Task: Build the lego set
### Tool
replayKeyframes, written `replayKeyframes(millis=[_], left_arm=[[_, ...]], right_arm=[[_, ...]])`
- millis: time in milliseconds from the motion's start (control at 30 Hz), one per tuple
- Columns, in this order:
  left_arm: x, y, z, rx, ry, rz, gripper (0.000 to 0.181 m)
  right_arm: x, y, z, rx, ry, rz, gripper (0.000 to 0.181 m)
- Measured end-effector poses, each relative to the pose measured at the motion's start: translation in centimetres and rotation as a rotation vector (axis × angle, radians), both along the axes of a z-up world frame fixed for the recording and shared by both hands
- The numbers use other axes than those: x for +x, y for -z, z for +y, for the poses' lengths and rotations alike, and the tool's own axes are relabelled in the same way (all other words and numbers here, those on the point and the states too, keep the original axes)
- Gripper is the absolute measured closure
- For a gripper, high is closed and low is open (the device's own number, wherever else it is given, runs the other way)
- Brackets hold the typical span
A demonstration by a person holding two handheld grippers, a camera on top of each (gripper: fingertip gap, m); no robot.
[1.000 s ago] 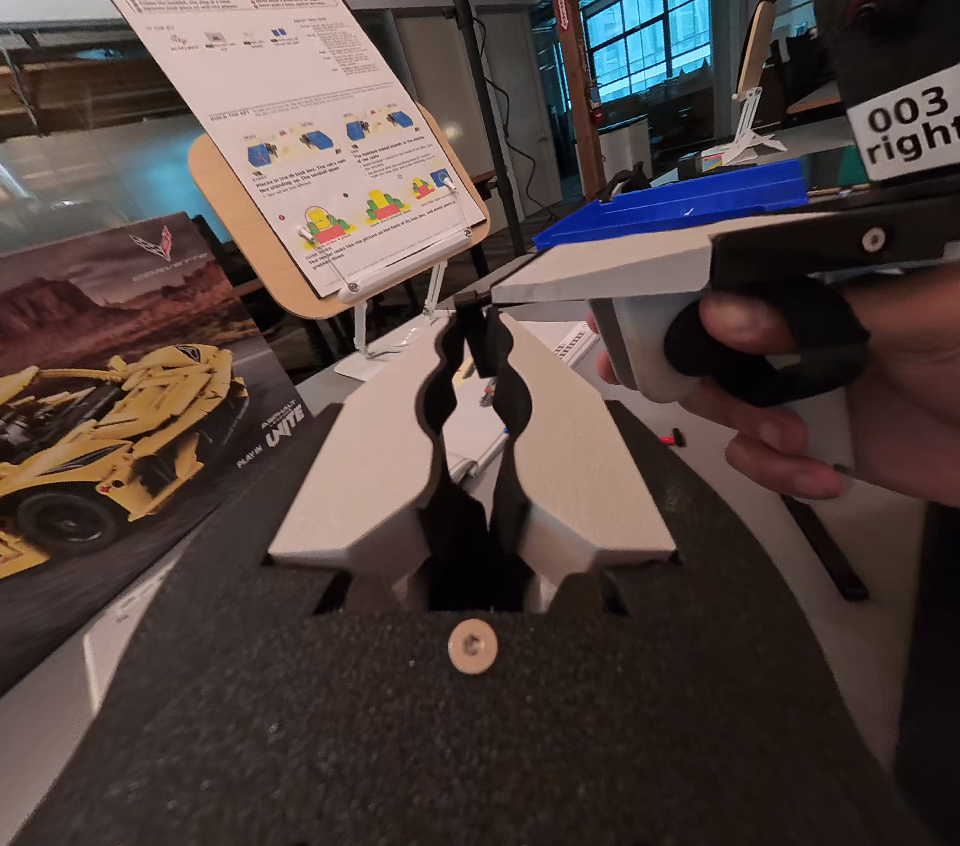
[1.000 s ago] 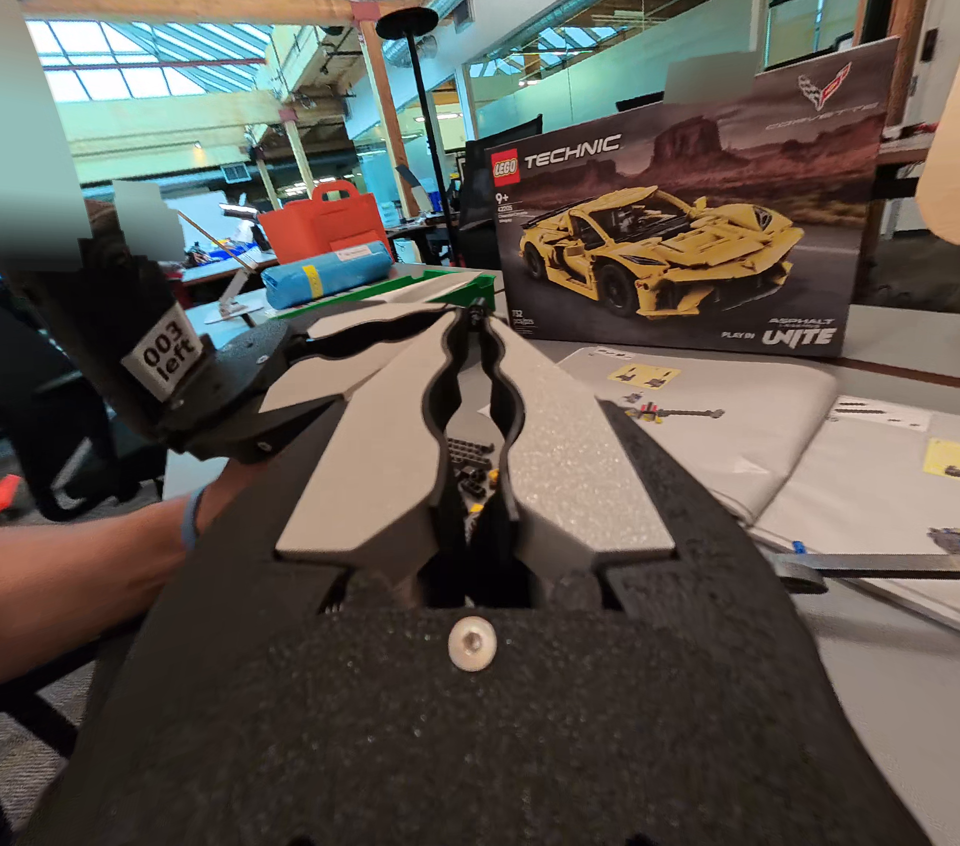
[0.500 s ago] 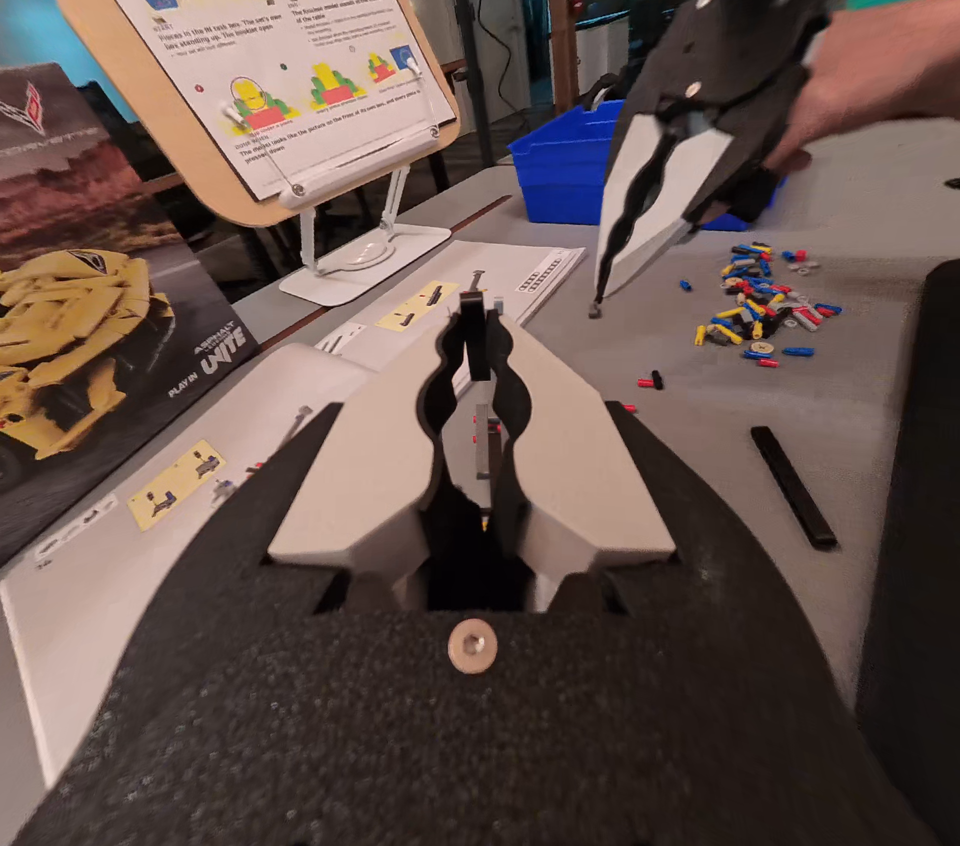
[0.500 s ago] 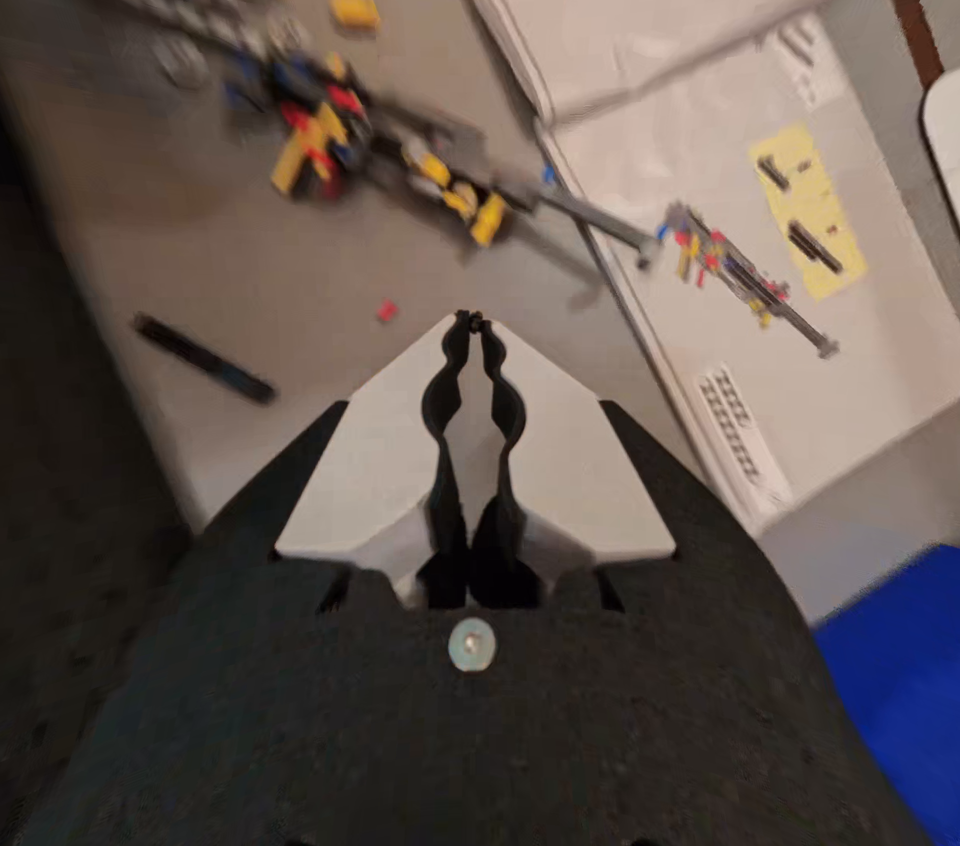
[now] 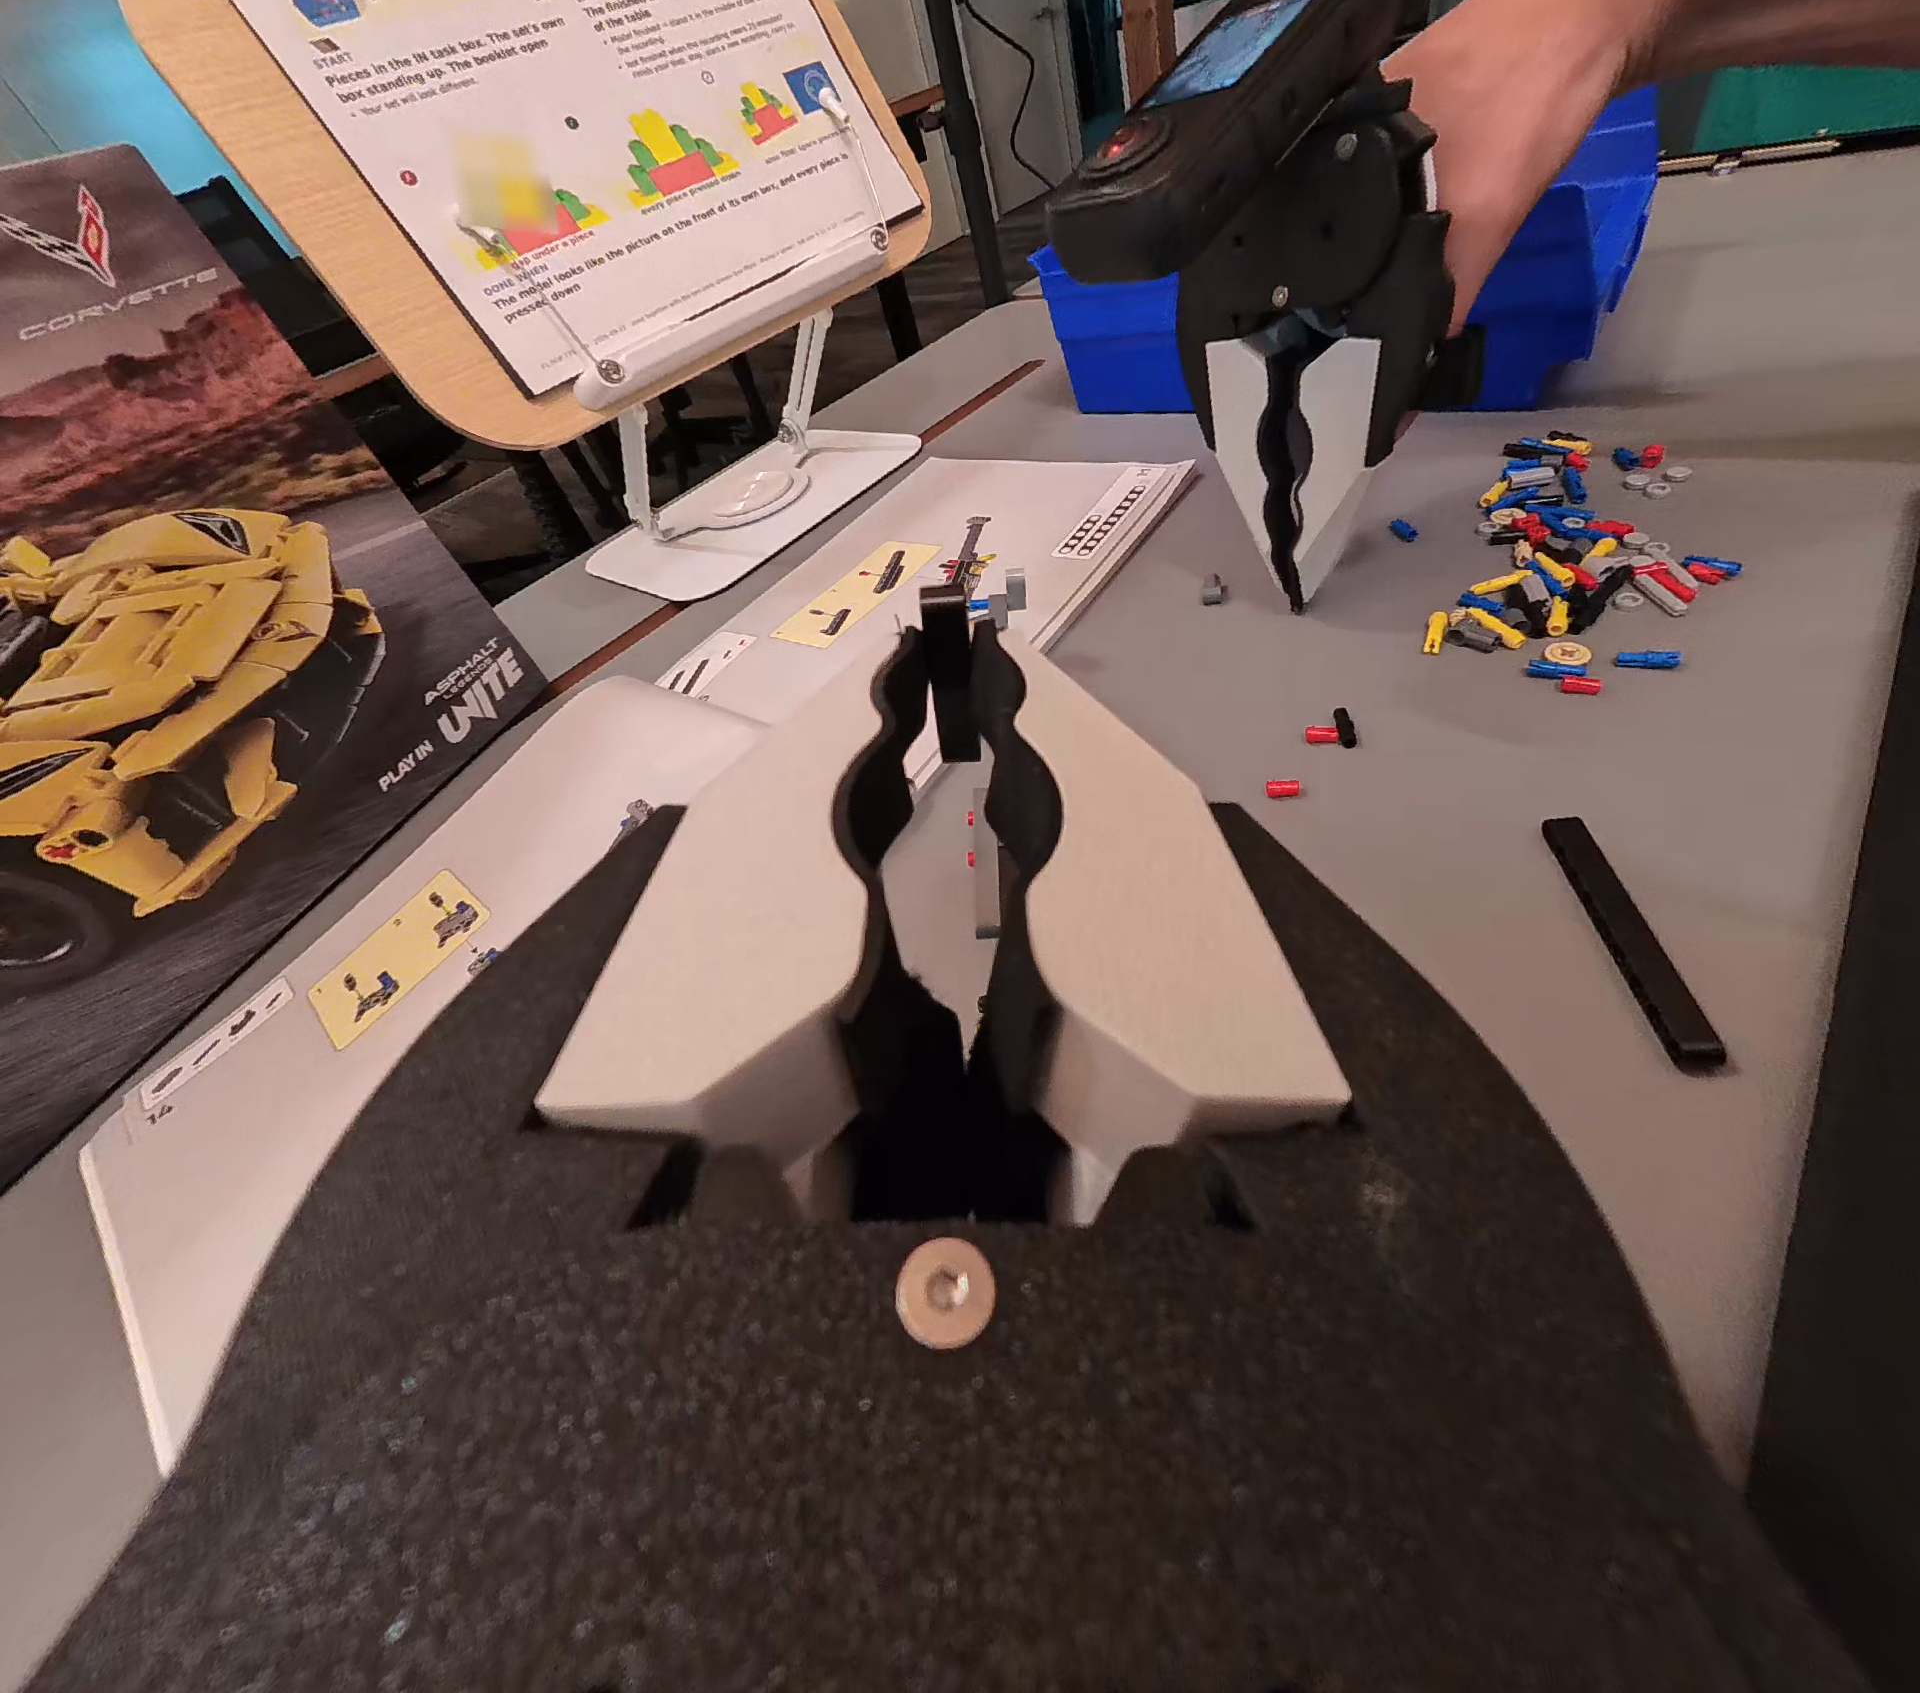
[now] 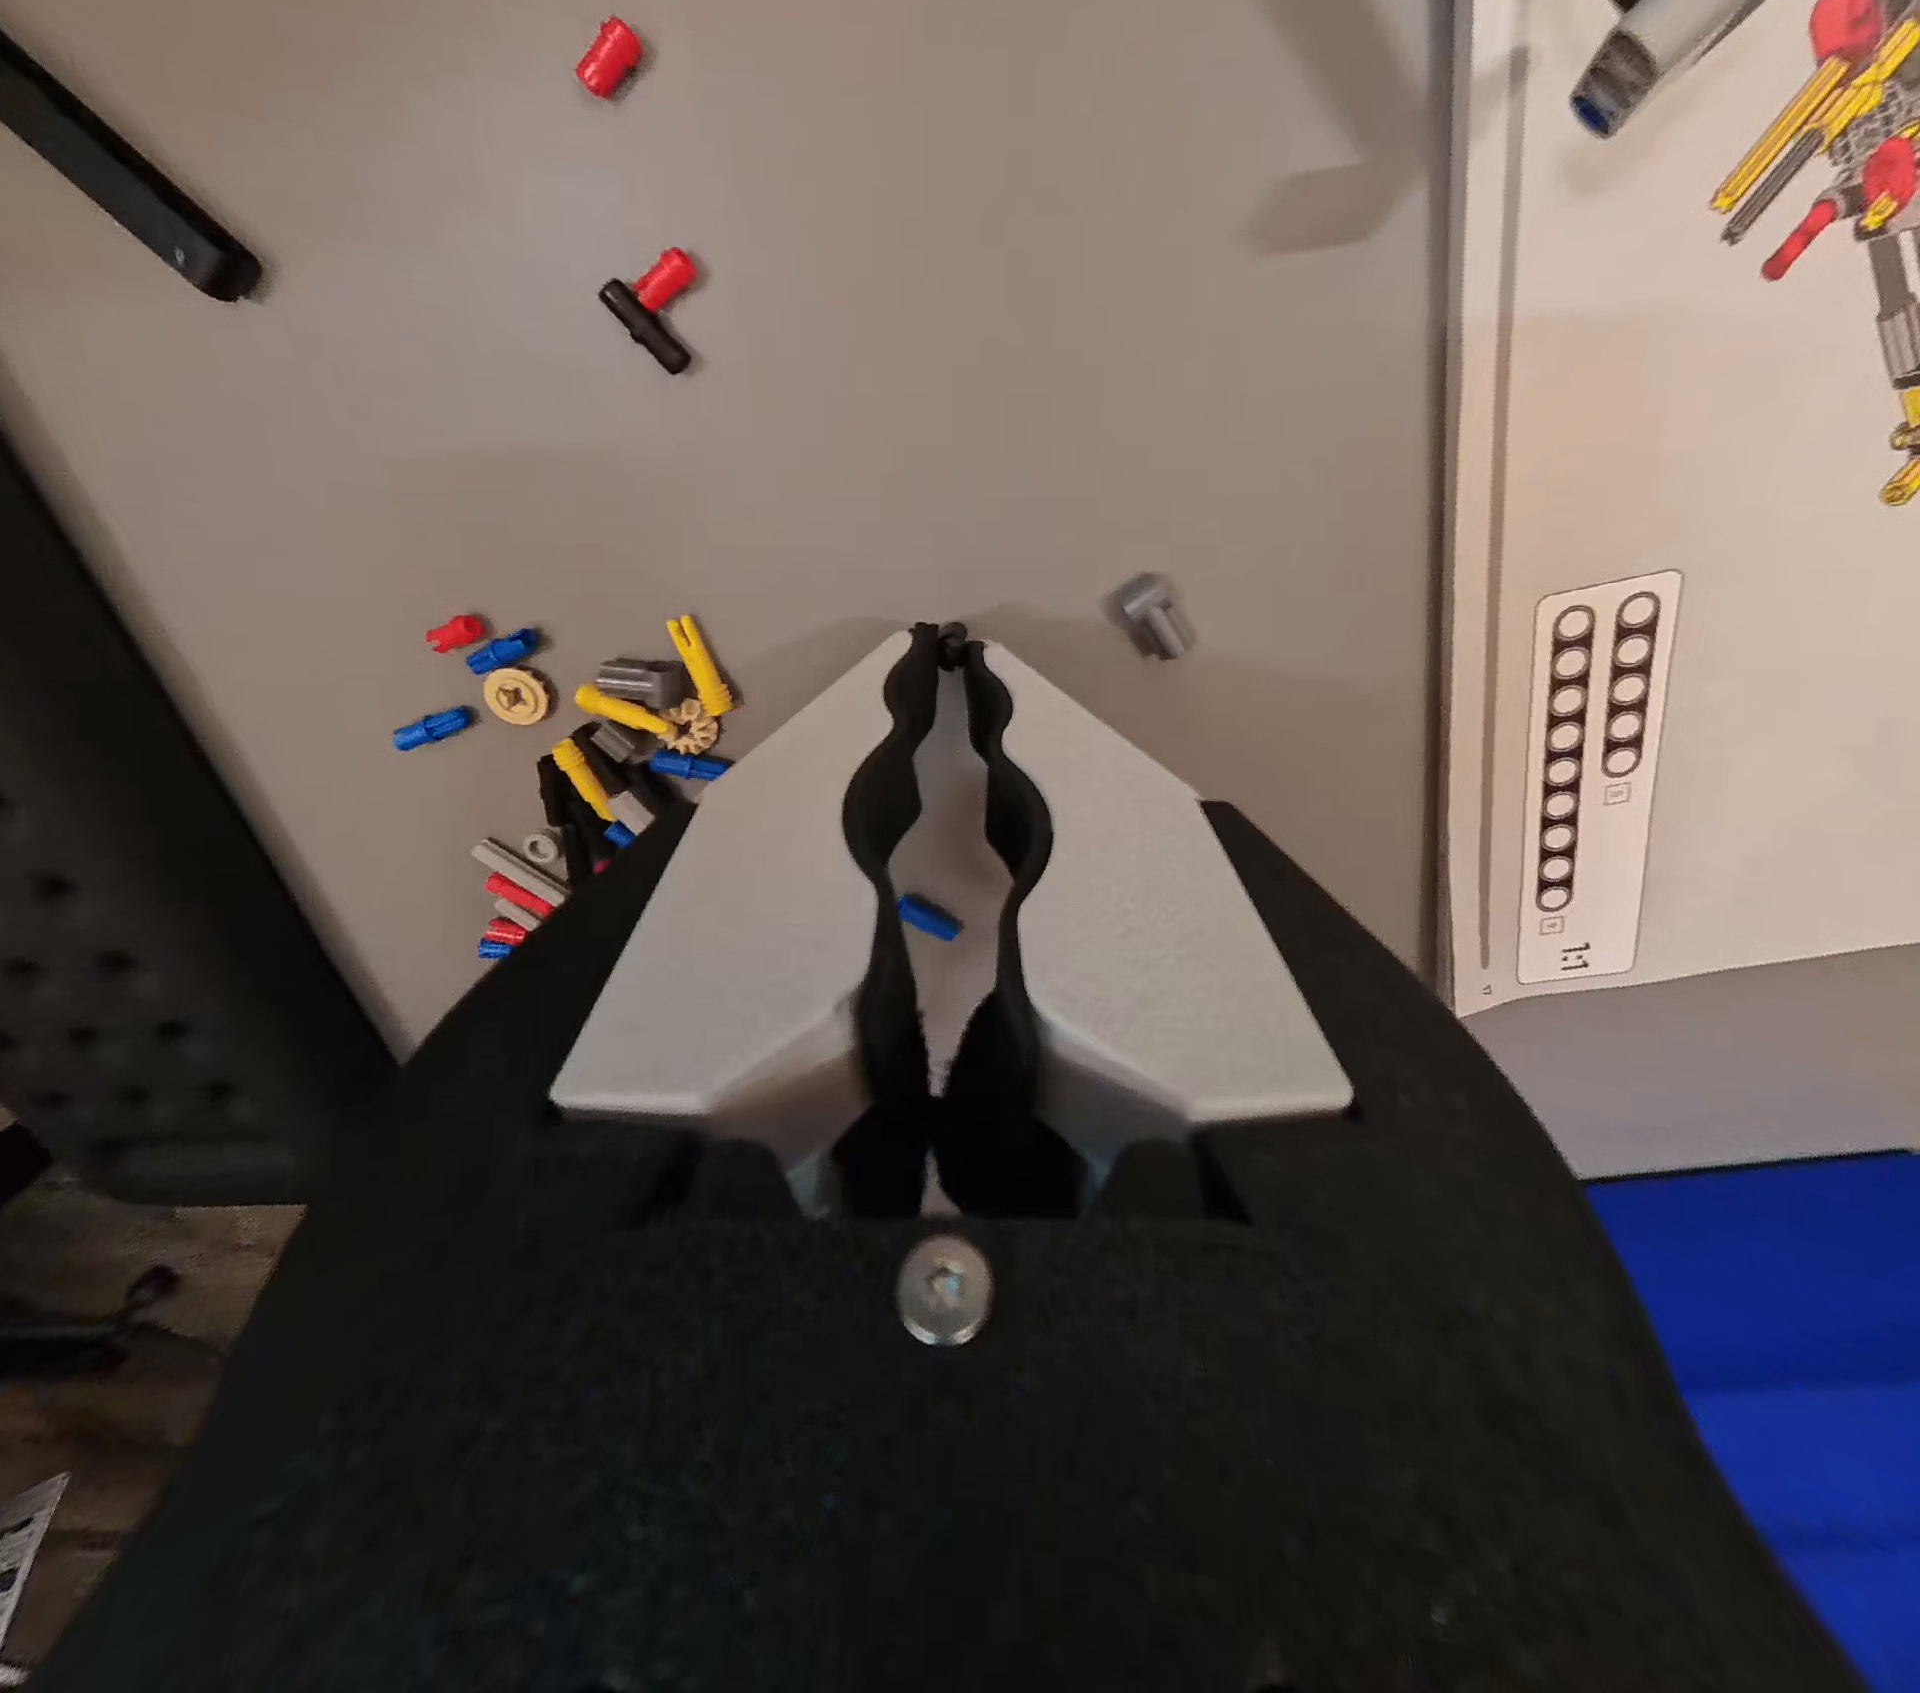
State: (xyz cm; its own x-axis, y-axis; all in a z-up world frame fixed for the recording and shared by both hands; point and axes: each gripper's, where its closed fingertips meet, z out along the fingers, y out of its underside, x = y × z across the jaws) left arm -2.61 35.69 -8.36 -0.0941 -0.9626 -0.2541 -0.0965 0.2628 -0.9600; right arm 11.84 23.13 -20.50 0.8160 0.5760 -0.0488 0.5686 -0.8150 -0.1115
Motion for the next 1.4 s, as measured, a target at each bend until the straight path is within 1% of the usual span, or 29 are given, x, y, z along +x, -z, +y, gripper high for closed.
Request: replayKeyframes(millis=[500,900,1000,1067,1100,1133,1200,1267,1300,1333,1400], left_arm=[[0.0,0.0,-0.1,0.012,0.002,-0.003,0.175],[0.0,0.1,-0.1,0.023,-0.001,0.001,0.175],[0.0,0.1,-0.1,0.007,0.005,0.002,0.175],[-0.1,-0.1,-0.2,-0.033,0.027,-0.001,0.175],[-0.1,-0.2,-0.3,-0.066,0.041,-0.005,0.175],[-0.2,-0.4,-0.3,-0.101,0.053,-0.01,0.175],[-0.3,-0.8,-0.3,-0.173,0.081,-0.021,0.175],[-0.4,-1.2,-0.2,-0.247,0.105,-0.033,0.175],[-0.5,-1.3,-0.2,-0.279,0.118,-0.039,0.175],[-0.6,-1.5,-0.1,-0.307,0.127,-0.044,0.175],[-0.7,-1.7,0.1,-0.344,0.133,-0.048,0.175]], right_arm=[[0.0,0.4,-0.3,0.008,-0.014,-0.025,0.172],[-0.1,0.4,0.0,0.03,-0.026,-0.009,0.177],[-0.3,0.0,0.7,0.073,-0.041,-0.017,0.178],[-1.8,-1.8,2.7,0.199,-0.042,0.018,0.178],[-3.4,-3.5,4.1,0.293,-0.036,0.05,0.178],[-5.6,-5.8,5.8,0.42,-0.028,0.097,0.178],[-11.1,-11.1,8.7,0.702,-0.02,0.219,0.178],[-14.1,-15.0,10.7,0.966,0.068,0.221,0.178],[-14.8,-16.2,11.2,1.061,0.118,0.206,0.178],[-15.3,-16.7,11.4,1.132,0.162,0.189,0.178],[-16.3,-16.3,11.7,1.171,0.219,0.183,0.178]])
